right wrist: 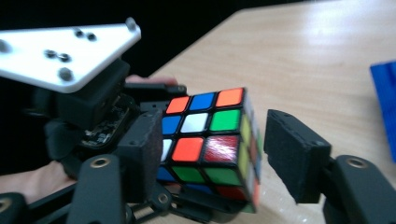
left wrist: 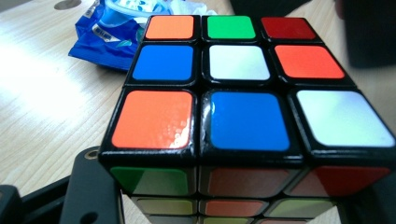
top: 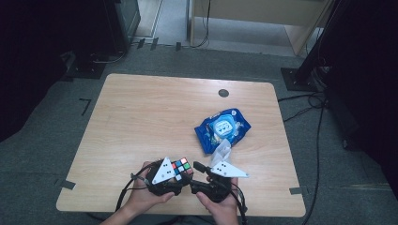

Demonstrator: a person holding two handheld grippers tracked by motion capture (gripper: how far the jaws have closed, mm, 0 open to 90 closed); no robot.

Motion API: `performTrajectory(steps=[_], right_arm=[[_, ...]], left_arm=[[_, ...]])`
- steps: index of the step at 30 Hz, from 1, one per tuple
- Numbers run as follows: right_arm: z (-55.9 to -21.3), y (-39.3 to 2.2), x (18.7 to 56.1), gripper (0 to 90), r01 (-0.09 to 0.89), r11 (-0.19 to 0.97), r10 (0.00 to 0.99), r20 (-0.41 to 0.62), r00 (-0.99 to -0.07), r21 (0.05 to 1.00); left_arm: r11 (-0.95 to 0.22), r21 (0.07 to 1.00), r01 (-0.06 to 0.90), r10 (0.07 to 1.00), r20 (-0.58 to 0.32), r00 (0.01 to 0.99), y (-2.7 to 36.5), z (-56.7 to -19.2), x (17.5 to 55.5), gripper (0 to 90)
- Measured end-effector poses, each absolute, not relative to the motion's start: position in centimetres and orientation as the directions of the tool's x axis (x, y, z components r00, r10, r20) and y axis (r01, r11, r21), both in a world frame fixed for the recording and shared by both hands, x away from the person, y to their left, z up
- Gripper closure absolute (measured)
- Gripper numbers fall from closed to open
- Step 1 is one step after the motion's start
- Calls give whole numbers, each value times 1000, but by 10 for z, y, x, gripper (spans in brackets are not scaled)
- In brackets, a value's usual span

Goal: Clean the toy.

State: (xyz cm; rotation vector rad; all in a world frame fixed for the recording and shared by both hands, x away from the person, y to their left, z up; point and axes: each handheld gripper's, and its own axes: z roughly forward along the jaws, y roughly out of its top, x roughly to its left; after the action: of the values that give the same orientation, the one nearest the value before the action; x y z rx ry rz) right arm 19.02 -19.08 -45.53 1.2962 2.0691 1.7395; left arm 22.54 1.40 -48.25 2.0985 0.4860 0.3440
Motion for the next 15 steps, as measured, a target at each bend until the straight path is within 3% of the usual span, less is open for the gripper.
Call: performTrajectory(steps=[8,15], right_arm=[[-463,-172,193,241,563,49,705,371,-605,825],[-465,-180,199,315,608,12,685,436,-584,794]], left_arm=[[-524,831,186,468,99,878,8,-485,222,336],[-535,824,186,479,114,870,10,-487,223,336]])
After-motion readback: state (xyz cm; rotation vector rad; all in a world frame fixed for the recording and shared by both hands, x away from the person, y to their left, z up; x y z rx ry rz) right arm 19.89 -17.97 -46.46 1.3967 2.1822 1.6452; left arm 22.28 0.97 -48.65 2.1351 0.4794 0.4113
